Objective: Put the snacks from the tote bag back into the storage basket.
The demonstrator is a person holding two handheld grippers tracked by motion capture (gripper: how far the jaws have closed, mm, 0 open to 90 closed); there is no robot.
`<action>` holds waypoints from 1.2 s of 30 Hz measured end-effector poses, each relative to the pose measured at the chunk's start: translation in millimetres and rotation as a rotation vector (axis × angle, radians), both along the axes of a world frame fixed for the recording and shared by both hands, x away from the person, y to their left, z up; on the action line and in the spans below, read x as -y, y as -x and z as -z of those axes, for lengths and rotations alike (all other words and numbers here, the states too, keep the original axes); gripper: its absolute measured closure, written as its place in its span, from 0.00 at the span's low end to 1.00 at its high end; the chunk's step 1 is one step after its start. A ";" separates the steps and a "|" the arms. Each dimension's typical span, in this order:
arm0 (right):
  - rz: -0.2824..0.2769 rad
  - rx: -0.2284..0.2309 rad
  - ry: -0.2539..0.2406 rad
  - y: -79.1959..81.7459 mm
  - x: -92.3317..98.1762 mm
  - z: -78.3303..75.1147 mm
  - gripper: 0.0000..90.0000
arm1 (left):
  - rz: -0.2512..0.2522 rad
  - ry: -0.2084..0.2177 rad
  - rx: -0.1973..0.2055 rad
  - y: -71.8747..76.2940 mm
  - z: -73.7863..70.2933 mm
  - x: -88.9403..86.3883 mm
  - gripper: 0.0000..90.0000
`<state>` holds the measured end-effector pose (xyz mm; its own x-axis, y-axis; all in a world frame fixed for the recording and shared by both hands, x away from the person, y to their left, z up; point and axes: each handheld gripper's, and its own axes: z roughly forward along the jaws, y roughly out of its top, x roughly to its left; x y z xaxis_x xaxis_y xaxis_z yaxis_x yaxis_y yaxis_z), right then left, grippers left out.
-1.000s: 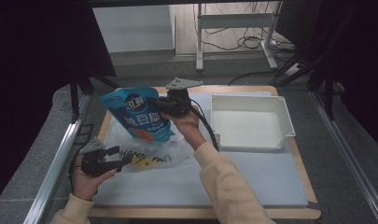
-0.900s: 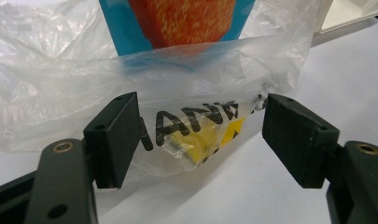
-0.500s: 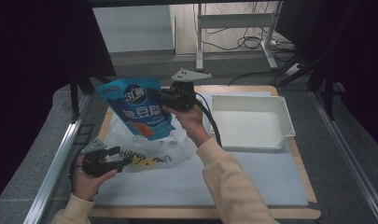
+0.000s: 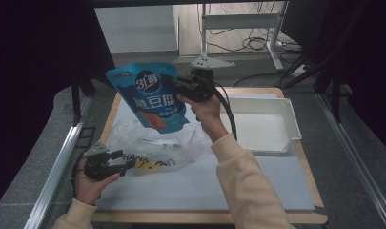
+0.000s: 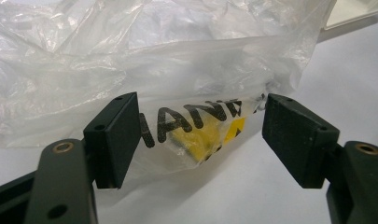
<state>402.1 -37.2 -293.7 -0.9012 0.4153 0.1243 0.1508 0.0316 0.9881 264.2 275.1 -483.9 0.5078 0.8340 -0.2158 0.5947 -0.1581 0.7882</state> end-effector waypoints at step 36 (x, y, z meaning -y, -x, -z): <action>0.108 0.006 -0.021 -13.5 60.3 -14.7 0.99 | -0.004 -0.007 -0.001 -0.7 0.2 -0.8 0.32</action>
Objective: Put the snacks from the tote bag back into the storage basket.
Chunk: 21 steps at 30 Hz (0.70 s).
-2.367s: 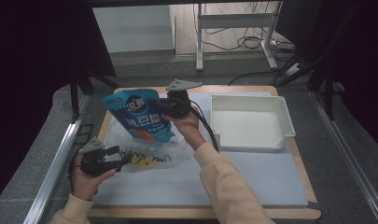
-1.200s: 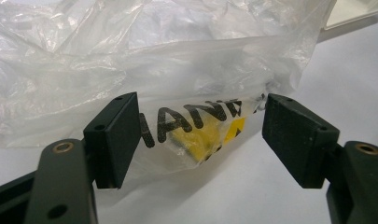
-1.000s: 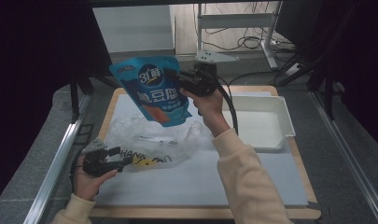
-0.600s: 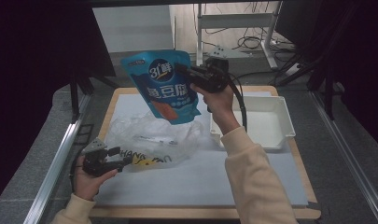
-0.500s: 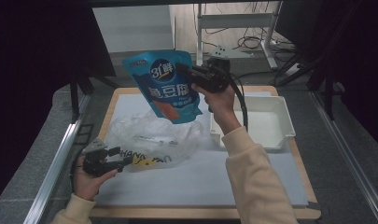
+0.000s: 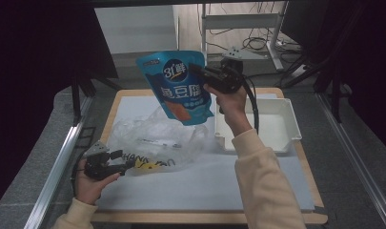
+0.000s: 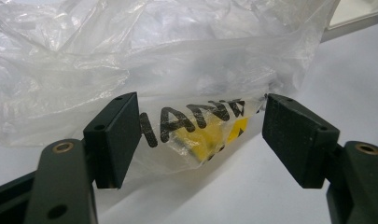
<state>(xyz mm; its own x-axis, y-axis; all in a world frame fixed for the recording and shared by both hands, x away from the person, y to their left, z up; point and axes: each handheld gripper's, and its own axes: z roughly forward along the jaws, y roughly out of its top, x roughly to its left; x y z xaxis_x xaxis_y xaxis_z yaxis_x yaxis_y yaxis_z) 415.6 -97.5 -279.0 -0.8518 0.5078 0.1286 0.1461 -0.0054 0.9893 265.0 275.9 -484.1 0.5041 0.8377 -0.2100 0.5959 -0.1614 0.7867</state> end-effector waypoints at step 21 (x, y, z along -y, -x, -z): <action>0.063 0.006 -0.021 -13.7 39.8 0.5 0.99 | 0.000 -0.001 0.007 -0.6 -1.3 0.3 0.32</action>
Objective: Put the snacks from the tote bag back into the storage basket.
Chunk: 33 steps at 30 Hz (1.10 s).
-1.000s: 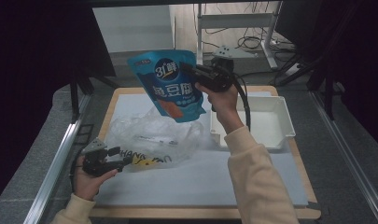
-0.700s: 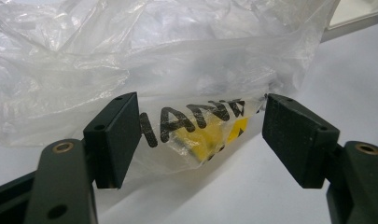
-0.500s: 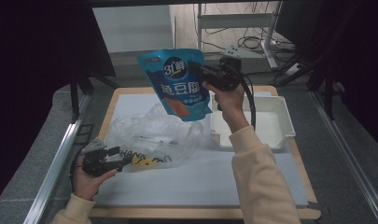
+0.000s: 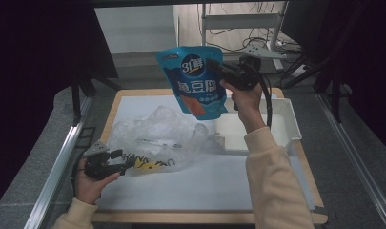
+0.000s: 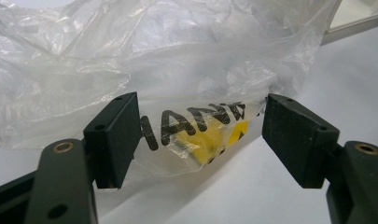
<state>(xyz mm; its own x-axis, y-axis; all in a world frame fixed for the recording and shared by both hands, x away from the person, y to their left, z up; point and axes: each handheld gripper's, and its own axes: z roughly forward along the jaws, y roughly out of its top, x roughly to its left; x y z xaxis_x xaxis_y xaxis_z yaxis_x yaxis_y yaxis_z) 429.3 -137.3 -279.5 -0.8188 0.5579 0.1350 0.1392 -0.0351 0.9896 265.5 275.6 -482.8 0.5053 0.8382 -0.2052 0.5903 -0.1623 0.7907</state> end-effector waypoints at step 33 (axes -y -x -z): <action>0.078 0.009 -0.009 -4.3 49.6 1.5 0.99 | -0.001 0.003 0.003 -0.2 -1.7 0.5 0.32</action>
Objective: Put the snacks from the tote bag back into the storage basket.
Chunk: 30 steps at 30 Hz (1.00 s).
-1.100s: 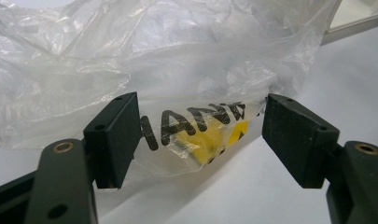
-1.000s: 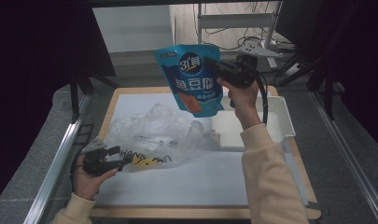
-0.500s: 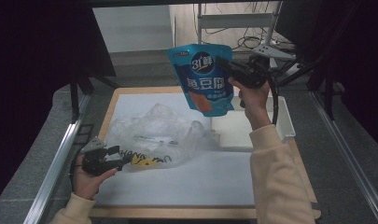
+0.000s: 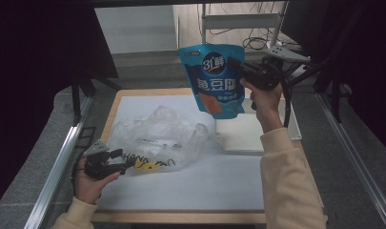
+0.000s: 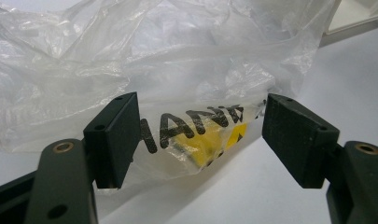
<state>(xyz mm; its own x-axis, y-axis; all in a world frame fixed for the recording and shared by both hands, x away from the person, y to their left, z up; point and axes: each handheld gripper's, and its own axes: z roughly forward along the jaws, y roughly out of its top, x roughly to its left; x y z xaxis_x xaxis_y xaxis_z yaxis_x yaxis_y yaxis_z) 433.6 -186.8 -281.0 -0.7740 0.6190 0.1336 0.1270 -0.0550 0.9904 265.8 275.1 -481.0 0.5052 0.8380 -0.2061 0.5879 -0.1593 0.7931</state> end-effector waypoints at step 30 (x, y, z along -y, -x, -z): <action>0.110 -0.042 0.032 -18.7 40.7 19.9 0.99 | -0.001 -0.001 0.004 0.2 -1.4 1.4 0.32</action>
<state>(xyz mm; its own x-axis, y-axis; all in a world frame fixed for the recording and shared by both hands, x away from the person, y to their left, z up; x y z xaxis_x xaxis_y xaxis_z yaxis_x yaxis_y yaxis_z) 452.3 -227.5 -300.9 -0.6955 0.7042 0.1429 0.1631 -0.0390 0.9858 265.6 273.7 -479.7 0.5051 0.8387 -0.2036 0.5851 -0.1594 0.7951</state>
